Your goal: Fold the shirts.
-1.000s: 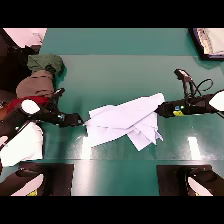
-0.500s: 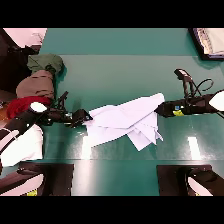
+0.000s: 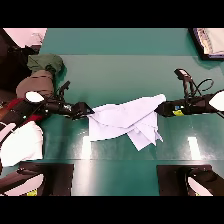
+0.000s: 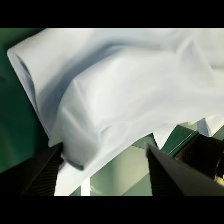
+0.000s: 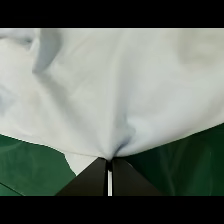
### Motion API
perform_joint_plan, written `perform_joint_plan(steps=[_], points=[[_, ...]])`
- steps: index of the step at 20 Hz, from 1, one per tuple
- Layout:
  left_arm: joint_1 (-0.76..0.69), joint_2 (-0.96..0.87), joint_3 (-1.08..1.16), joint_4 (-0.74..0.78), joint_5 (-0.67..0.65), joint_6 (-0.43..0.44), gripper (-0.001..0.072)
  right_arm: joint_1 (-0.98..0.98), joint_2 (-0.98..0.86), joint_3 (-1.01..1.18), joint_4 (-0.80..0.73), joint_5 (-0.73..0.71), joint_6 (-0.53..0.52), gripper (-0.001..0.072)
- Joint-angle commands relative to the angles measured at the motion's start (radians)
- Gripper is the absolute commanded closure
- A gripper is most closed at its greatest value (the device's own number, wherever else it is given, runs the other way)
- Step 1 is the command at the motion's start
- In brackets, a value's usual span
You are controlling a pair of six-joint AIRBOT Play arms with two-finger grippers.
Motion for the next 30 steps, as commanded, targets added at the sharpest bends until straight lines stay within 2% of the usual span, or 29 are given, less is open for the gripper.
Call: perform_joint_plan(steps=[1, 5, 12, 16, 18, 20, 22, 25, 26, 27, 28, 30], points=[[-0.006, -0.002, 0.043, 0.068, -0.079, -0.002, 0.0101, 0.0, 0.001, 0.001, 0.0, 0.0, 0.0, 0.0699], [-0.012, -0.002, 0.041, 0.122, -0.115, -0.003, 0.0102, 0.0, 0.001, 0.001, -0.001, -0.008, 0.0, 0.07], [-0.012, -0.002, -0.046, 0.119, -0.106, -0.006, 0.0101, 0.0, 0.001, 0.001, 0.0, -0.008, 0.0, 0.07], [-0.012, -0.002, -0.046, 0.114, -0.05, -0.008, 0.0107, 0.0, 0.001, 0.001, 0.0, -0.008, 0.0, 0.0699], [-0.012, -0.002, -0.046, 0.114, 0.013, -0.029, 0.0444, 0.0, 0.001, 0.001, 0.0, -0.007, 0.0, 0.07], [-0.012, -0.002, -0.047, 0.114, 0.037, -0.034, 0.0441, 0.0, 0.001, 0.001, 0.0, -0.007, 0.0, 0.0699], [-0.012, -0.002, -0.047, 0.115, 0.008, -0.055, 0.044, 0.0, 0.001, 0.001, 0.0, -0.007, 0.0, 0.0699], [-0.011, -0.002, -0.046, 0.12, -0.05, -0.016, 0.0438, 0.0, 0.001, 0.001, 0.0, -0.008, 0.0, 0.07], [-0.009, -0.001, -0.042, 0.136, -0.053, -0.012, 0.0343, 0.0, 0.001, 0.001, 0.0, -0.007, 0.0, 0.0699], [-0.009, -0.001, -0.034, 0.162, -0.057, -0.017, 0.005, 0.0, 0.001, 0.001, 0.0, -0.007, 0.0, 0.0699], [-0.009, -0.001, -0.025, 0.194, -0.077, -0.048, -0.0013, 0.0, 0.001, 0.001, 0.0, -0.006, 0.0, 0.0699], [-0.01, -0.001, -0.029, 0.225, -0.103, -0.056, -0.0013, 0.0, 0.001, 0.001, 0.0, -0.008, 0.0, 0.07]])
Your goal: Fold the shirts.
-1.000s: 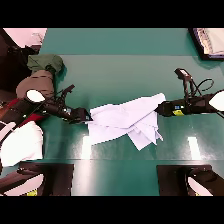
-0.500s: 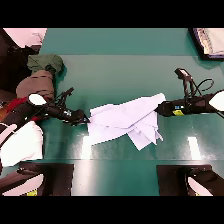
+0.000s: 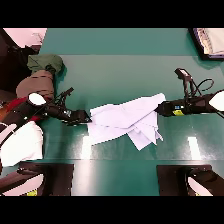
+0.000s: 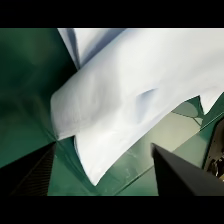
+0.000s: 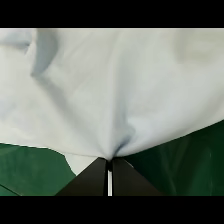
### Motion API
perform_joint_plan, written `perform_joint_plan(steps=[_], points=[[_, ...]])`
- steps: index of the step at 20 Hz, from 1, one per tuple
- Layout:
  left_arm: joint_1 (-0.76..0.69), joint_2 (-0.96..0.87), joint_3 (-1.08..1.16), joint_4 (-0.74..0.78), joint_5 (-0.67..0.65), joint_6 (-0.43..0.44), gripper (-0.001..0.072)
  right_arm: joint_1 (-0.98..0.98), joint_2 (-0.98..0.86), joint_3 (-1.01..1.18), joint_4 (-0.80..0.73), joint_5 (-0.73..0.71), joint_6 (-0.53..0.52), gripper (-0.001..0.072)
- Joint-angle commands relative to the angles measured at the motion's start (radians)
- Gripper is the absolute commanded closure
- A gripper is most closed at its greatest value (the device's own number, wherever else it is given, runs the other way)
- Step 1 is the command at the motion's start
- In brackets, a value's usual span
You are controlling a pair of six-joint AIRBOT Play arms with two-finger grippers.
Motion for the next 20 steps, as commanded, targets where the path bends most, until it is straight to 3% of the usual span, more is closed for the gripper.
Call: perform_joint_plan(steps=[1, 8, 20], points=[[0.0, 0.0, -0.004, 0.047, -0.031, -0.019, -0.0013, 0.0, 0.001, 0.001, 0.0, -0.001, 0.0, 0.0699], [0.0, -0.004, -0.034, -0.031, 0.162, -0.019, -0.0012, 0.0, 0.001, 0.0, 0.0, -0.001, 0.0, 0.0699], [0.0, -0.004, -0.034, -0.042, 0.119, -0.018, -0.0012, 0.0, 0.001, 0.0, 0.002, -0.01, 0.0, 0.0699]])
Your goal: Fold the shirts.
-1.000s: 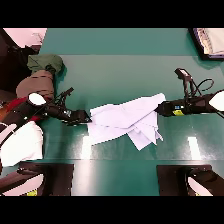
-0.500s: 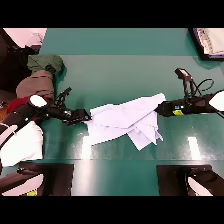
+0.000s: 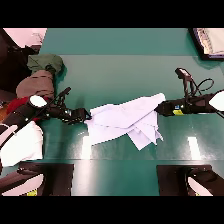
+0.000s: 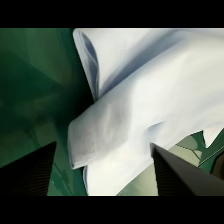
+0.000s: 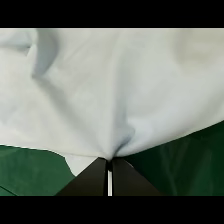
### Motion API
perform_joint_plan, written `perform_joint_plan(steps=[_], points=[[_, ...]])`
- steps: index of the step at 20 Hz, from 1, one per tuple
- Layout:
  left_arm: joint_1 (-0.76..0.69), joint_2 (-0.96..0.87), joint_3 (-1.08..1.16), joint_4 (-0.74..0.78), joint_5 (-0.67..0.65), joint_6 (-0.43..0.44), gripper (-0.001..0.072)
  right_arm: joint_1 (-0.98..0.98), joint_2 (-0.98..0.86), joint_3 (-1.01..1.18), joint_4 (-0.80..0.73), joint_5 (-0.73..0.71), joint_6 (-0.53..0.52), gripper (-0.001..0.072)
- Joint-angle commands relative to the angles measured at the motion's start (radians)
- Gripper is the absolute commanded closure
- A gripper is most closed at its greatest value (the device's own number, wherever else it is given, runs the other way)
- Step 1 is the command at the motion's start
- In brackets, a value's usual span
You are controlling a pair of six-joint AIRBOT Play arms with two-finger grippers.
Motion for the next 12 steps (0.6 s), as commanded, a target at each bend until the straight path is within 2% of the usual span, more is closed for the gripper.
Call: perform_joint_plan(steps=[1, 2, 4, 5, 6, 7, 12], points=[[0.0, -0.001, 0.0, -0.001, -0.004, 0.002, 0.0038, 0.0, 0.001, 0.0, 0.001, -0.005, 0.0, 0.0699], [0.0, -0.001, 0.0, -0.002, -0.004, 0.002, 0.0144, 0.0, 0.001, 0.0, 0.0, -0.004, 0.0, 0.0699], [0.0, -0.001, 0.0, -0.001, -0.003, 0.002, 0.0219, 0.0, 0.001, 0.0, 0.0, -0.004, 0.0, 0.0699], [0.0, -0.001, 0.0, -0.001, -0.003, 0.002, 0.0354, 0.0, 0.001, 0.0, 0.0, -0.004, 0.0, 0.0699], [0.0, -0.001, 0.0, -0.001, -0.002, 0.008, 0.0614, 0.0, 0.001, 0.0, 0.0, -0.004, 0.0, 0.0699], [0.0, 0.0, 0.0, 0.0, 0.005, 0.024, 0.0681, 0.0, 0.001, 0.0, 0.0, -0.004, 0.0, 0.0699], [0.0, 0.021, 0.048, 0.042, 0.018, 0.023, 0.0683, 0.0, 0.001, 0.005, -0.003, -0.003, 0.0, 0.0699]])
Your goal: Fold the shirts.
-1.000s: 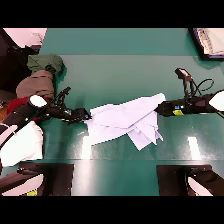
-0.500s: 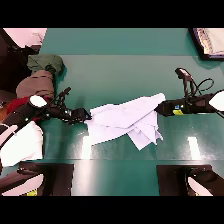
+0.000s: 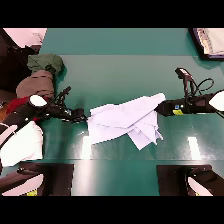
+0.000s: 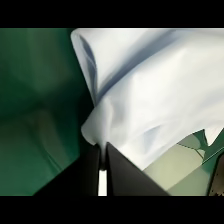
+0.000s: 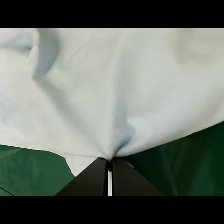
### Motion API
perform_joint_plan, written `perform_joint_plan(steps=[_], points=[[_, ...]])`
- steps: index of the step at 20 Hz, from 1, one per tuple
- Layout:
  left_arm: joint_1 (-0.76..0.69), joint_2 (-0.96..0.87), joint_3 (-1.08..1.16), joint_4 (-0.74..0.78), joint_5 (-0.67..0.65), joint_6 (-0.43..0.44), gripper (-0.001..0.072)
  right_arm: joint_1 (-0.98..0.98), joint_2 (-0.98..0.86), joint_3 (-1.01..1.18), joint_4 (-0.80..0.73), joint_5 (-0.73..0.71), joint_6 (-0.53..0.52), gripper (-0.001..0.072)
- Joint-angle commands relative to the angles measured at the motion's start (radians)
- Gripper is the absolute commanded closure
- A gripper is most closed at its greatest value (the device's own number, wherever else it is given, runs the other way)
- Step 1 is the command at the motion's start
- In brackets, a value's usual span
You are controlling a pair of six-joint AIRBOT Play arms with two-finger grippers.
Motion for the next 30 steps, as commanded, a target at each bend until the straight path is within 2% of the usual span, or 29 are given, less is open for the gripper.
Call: perform_joint_plan(steps=[1, 5, 9, 14, 17, 21, 23, 26, 30], points=[[0.0, 0.039, 0.079, 0.068, 0.009, -0.014, 0.0683, 0.0, 0.001, 0.021, -0.01, 0.002, 0.0, 0.0699], [0.0, 0.179, 0.383, 0.164, -0.021, -0.041, 0.0682, 0.0, 0.001, 0.201, -0.055, 0.001, -0.001, 0.0699], [0.0, 0.269, 0.769, 0.163, -0.09, -0.04, 0.0682, 0.0, 0.001, 0.501, -0.141, 0.014, -0.005, 0.07], [0.0, 0.297, 1.274, 0.163, -0.111, -0.037, 0.0682, 0.0, 0.001, 0.882, -0.138, 0.063, -0.032, 0.07], [0.0, 0.306, 1.45, 0.152, -0.094, -0.037, 0.0682, 0.0, 0.001, 1.037, -0.13, 0.14, -0.032, 0.07], [0.0, 0.334, 1.467, 0.129, -0.06, -0.037, 0.0682, 0.0, 0.001, 1.15, -0.129, 0.243, -0.014, 0.07], [0.0, 0.329, 1.435, 0.14, -0.064, -0.037, 0.0682, 0.0, 0.001, 1.117, -0.129, 0.249, 0.056, 0.07], [0.0, 0.309, 1.238, 0.216, -0.073, -0.053, 0.0682, 0.0, -0.043, 0.962, -0.129, 0.294, 0.119, 0.07], [0.0, 0.159, 0.961, 0.394, -0.119, -0.145, 0.0682, -0.035, -0.232, 0.787, -0.122, 0.329, 0.101, 0.0699]])
